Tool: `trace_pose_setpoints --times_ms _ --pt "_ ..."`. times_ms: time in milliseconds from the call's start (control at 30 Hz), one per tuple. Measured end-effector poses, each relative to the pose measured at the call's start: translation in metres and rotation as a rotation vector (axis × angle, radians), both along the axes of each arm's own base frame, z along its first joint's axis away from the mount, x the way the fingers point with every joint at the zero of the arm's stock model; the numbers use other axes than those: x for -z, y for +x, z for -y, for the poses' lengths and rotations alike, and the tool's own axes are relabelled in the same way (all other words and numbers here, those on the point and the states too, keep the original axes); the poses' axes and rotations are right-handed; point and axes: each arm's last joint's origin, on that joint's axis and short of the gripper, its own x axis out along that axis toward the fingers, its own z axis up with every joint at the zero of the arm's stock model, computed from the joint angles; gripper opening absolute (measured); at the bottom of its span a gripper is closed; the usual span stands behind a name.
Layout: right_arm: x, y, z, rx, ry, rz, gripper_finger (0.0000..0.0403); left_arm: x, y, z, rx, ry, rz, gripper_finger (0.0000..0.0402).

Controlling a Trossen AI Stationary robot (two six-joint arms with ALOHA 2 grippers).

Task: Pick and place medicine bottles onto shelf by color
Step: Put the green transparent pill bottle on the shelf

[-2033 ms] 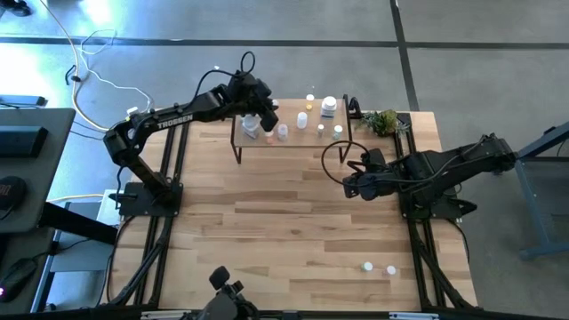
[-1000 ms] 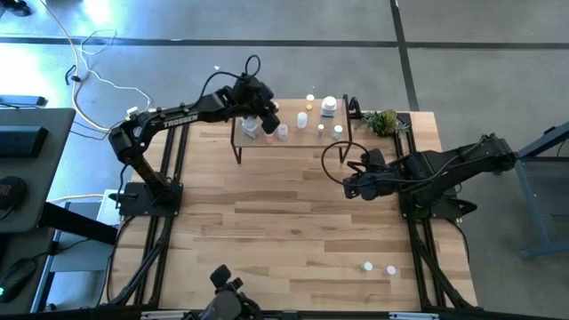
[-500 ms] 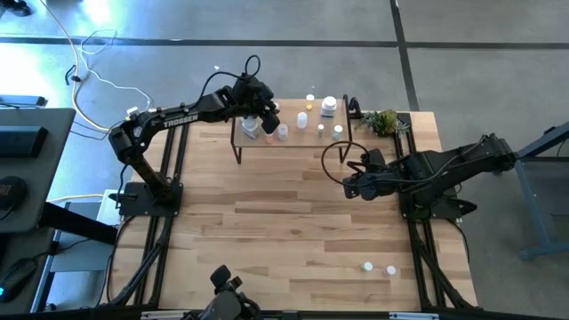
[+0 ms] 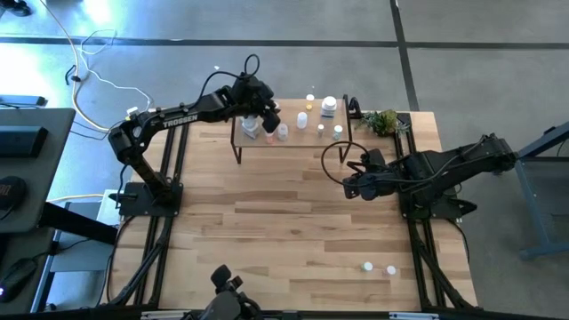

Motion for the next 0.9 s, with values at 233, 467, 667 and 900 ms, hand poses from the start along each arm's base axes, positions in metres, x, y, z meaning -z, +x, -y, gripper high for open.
trace_pose_setpoints --times_ms 233,467,667,900 --pt "0.000 0.000 0.000 0.000 0.000 0.000 0.0165 -0.009 0.002 0.001 0.000 0.040 0.054 0.0193" --pt "0.000 0.000 -0.001 -0.015 0.029 -0.009 0.0165 -0.028 -0.006 0.007 0.000 0.081 0.100 0.0193" --pt "0.001 -0.002 -0.007 -0.061 0.065 -0.028 0.0165 -0.052 -0.014 0.024 0.020 0.121 0.149 0.0193" --pt "0.003 -0.010 -0.020 -0.108 0.066 -0.064 0.0165 -0.080 -0.020 0.065 0.136 0.119 0.190 0.0193"
